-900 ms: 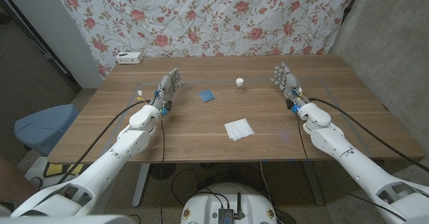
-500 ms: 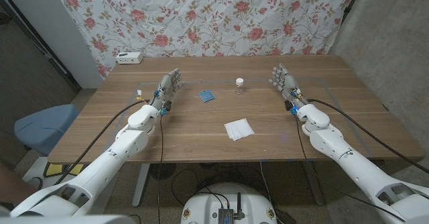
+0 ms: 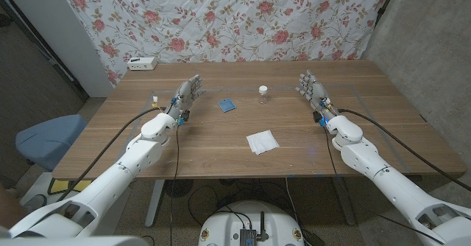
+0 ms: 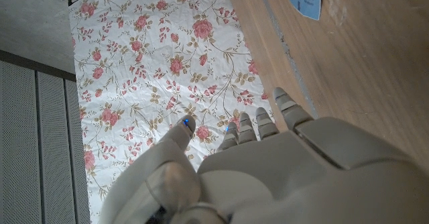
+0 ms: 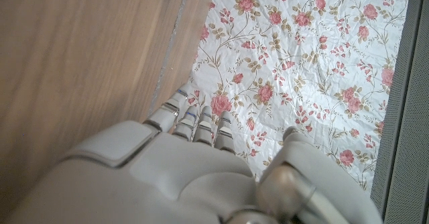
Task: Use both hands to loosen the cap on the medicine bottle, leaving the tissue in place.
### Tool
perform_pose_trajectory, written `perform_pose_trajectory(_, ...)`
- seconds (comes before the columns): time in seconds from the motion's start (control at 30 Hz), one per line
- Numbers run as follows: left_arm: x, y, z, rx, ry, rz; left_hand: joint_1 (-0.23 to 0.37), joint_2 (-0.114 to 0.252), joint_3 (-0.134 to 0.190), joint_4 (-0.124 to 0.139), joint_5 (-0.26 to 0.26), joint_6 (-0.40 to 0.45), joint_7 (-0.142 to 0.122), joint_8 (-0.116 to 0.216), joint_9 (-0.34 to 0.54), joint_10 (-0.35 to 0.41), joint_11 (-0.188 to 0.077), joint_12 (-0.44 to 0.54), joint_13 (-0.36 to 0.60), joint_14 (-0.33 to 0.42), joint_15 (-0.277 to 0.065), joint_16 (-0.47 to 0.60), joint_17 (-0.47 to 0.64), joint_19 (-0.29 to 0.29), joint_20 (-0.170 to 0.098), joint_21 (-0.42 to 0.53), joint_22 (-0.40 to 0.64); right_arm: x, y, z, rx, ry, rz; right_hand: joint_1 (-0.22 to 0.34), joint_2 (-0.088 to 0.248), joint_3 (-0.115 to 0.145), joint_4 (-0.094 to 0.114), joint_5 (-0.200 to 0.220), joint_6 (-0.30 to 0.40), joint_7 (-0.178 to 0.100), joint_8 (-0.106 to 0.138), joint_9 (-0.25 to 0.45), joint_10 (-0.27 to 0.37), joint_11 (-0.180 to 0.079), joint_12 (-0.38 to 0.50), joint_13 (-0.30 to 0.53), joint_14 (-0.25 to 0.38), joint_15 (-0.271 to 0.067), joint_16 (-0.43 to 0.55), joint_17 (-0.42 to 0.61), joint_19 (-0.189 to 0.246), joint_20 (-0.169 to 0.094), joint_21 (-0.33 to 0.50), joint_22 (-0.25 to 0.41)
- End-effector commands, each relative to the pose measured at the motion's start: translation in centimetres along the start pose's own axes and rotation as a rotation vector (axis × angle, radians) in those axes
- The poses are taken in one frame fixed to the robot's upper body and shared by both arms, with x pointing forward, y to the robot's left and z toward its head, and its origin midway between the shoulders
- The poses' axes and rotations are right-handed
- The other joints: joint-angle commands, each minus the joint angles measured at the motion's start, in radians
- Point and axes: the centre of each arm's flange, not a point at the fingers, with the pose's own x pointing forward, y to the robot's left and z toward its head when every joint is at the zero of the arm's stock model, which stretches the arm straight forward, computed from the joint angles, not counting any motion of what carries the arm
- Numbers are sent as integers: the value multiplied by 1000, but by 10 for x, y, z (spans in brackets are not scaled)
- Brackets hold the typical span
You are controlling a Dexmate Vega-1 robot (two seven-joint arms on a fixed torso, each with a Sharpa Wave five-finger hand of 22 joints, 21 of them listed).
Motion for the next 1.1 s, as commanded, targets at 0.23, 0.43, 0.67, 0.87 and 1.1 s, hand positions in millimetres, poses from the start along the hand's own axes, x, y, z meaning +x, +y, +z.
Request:
perform_pose_trajectory(0.23, 18, -23, 18, 101, -9, -27, 57, -10, 15, -60, 0, -11, -26, 3, 3, 13, -25, 2, 2, 2, -12, -2, 3, -8, 17, -7, 1, -3, -11, 4, -23, 3, 3, 9, 7, 2, -9, 11, 10, 1, 9, 4, 12, 2, 7, 3, 10, -7, 5, -2, 7, -32, 9, 5)
perform_pose_trajectory(0.43, 23, -31, 18, 122, -18, -48, 95, -32, 19, -112, -1, -21, -47, 3, 3, 20, -41, 1, 2, 4, -27, -1, 3, -32, 44, -14, 2, 0, -14, 2, -22, 4, 12, 10, 9, 3, -11, 11, 13, 2, 10, 3, 14, -1, 7, 3, 13, -8, 6, -5, 10, -33, 10, 5)
perform_pose_trajectory(0.67, 30, -42, 18, 155, -19, -86, 151, -75, 17, -184, -3, -36, -77, 6, 3, 26, -68, 0, 2, 5, -46, -1, 4, -56, 50, -15, 2, -1, -18, 1, -13, -2, 7, 10, 11, 4, -14, 12, 16, 3, 11, 3, 20, 4, 9, 2, 16, -9, 7, -8, 12, -34, 10, 5)
perform_pose_trajectory(0.87, 37, -53, 18, 168, -18, -105, 187, -83, 19, -208, -4, -29, -92, 10, 3, 42, -78, 4, 3, 16, -49, 2, 4, -107, 76, -24, 3, -1, -22, -1, -5, -11, -3, 10, 13, 5, -15, 12, 20, 3, 12, 3, 22, 2, 9, 2, 19, -10, 8, -9, 15, -34, 11, 5)
perform_pose_trajectory(1.1, 47, -66, 19, 209, -13, -136, 226, -101, 17, -223, -4, -25, -106, 12, 2, 60, -92, 7, 3, 33, -54, 4, 4, -160, 93, -26, 2, 1, -25, -4, 6, -18, -7, 10, 16, 6, -17, 12, 22, 2, 12, 3, 23, 1, 9, 2, 23, -10, 9, -11, 17, -34, 11, 5)
